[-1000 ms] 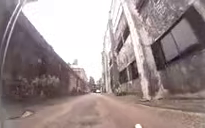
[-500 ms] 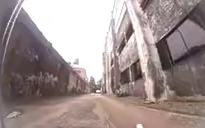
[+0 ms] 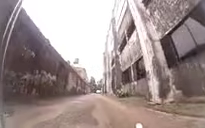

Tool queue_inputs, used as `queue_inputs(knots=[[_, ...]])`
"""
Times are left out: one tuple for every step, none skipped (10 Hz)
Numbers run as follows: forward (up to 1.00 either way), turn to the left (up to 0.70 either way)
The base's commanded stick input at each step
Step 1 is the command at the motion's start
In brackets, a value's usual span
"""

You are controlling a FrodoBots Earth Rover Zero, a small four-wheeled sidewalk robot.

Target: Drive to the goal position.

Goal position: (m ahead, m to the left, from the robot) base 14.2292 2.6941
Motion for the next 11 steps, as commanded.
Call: queue_inputs(knots=[[0.78, 0.03], [0.78, 0.03], [0.78, 0.03], [0.78, 0.03], [0.78, 0.03], [0.78, 0.03], [0.78, 0.03], [0.78, 0.03], [0.78, 0.03], [0.78, 0.03], [0.78, 0.03]])
